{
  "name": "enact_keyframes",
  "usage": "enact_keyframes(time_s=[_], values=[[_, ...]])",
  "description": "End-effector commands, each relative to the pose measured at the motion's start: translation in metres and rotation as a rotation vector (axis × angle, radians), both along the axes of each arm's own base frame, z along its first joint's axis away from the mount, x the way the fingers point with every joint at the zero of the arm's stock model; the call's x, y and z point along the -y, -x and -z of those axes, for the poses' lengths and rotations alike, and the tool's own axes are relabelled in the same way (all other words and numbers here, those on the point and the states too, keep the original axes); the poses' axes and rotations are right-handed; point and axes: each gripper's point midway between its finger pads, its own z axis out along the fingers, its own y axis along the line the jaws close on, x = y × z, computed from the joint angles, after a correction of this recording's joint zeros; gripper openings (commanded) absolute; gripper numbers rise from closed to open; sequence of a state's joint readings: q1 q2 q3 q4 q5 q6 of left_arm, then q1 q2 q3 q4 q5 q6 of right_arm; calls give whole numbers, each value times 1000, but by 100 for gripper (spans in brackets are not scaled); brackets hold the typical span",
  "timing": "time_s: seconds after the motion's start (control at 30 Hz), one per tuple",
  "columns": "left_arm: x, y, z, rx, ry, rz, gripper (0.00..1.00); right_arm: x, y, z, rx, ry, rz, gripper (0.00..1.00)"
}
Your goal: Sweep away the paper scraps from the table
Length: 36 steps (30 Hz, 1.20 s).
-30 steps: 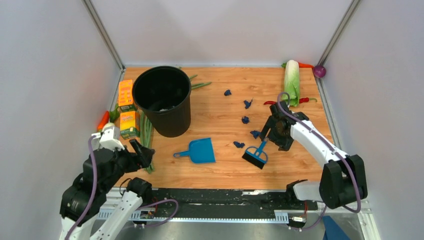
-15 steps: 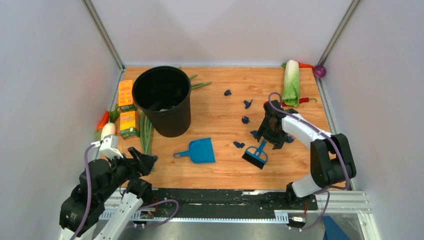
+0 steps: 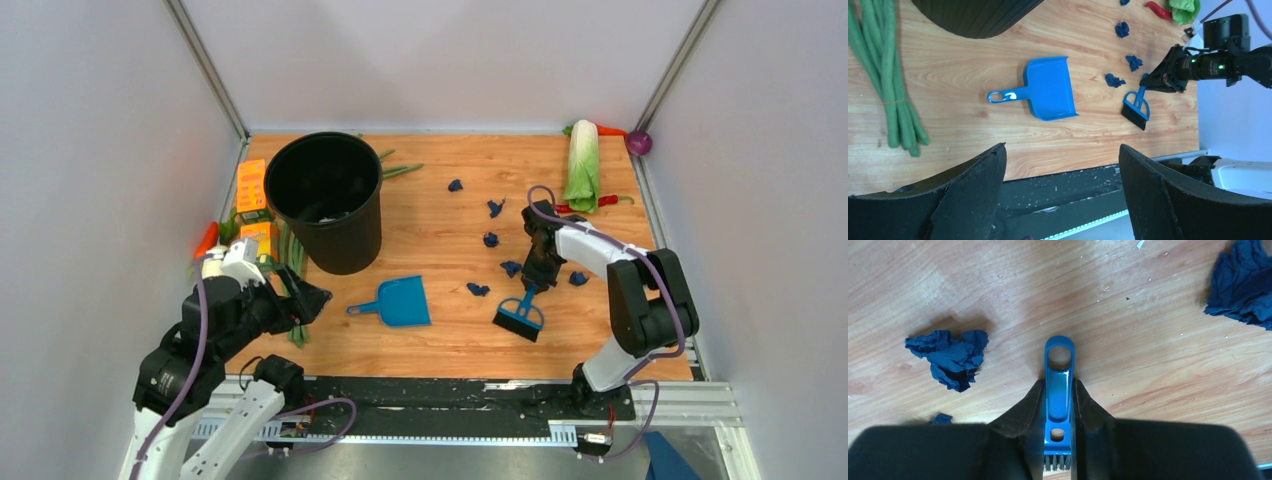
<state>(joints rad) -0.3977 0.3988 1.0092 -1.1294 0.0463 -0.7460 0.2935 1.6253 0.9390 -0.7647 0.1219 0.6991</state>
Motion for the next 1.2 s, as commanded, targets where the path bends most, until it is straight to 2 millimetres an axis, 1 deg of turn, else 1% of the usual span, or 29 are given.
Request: enact_keyframes(time_s=[0.0,0.03,0.07,0.17,0.23,0.3,0.33,0.37,0.4,0.43,0.47,0.5,0.53,0.57,0.6,0.63,0.67,0.7,0.73,0.77,0.83,0.87,0.9,0.93,0.97,1.0,1.03,1.07,1.17], values=[[13,-9,-20,55,72,29,90,0,-4,3,17,9,-37,12],[15,-10,-20,54,74,33,90,-1,-4,1,17,0,-43,8],[18,-10,-21,59,85,50,90,-2,-3,-2,19,-10,-42,8],[28,-12,-24,65,103,99,90,-3,0,-20,16,-18,-26,8],[37,-14,-26,59,120,139,90,-6,-1,-38,32,-35,-25,8],[43,-18,-28,58,131,161,90,-10,-2,-60,55,-65,-16,8],[48,-23,-32,70,143,177,90,-15,-4,-73,73,-95,-19,8],[53,-23,-35,77,161,202,90,-21,-8,-88,99,-133,-13,8],[59,-29,-42,99,180,222,90,-31,-8,-100,108,-189,-12,8],[67,-28,-48,114,207,265,90,-38,-10,-114,125,-233,-9,7],[74,-35,-56,136,236,279,90,-44,-13,-128,148,-267,-3,7],[80,-35,-59,133,260,311,90,-50,-15,-140,163,-303,3,6],[87,-43,-65,149,291,324,90,-55,-18,-154,189,-335,7,6],[94,-43,-66,141,316,353,90,-60,-22,-167,215,-364,8,6],[101,-52,-68,142,341,361,90,-64,-24,-179,236,-395,7,6],[108,-55,-78,171,375,396,90,-69,-25,-191,257,-428,6,6],[114,-61,-74,139,397,401,90,-73,-26,-201,272,-457,7,6],[118,-66,-80,160,412,410,90,-77,-27,-209,281,-483,10,6],[124,-71,-78,141,418,419,90,-81,-28,-217,293,-504,10,6],[128,-75,-84,168,420,428,90,-85,-28,-223,298,-522,9,6],[140,-85,-85,163,390,436,90,-93,-29,-233,305,-555,7,6],[149,-88,-90,165,370,464,90,-98,-30,-238,306,-571,1,6],[155,-92,-87,153,352,467,90,-101,-30,-242,311,-582,-1,6],[166,-94,-92,152,340,497,90,-106,-30,-248,317,-593,-8,6],[172,-98,-91,148,329,499,90,-111,-30,-255,325,-607,-12,6],[185,-99,-94,146,317,530,90,-114,-29,-260,331,-617,-13,6],[189,-102,-97,160,308,529,90,-118,-29,-266,343,-628,-21,6],[199,-103,-97,154,302,548,89,-121,-28,-271,349,-639,-25,6],[212,-107,-104,175,327,566,88,-126,-27,-285,369,-664,-35,6]])
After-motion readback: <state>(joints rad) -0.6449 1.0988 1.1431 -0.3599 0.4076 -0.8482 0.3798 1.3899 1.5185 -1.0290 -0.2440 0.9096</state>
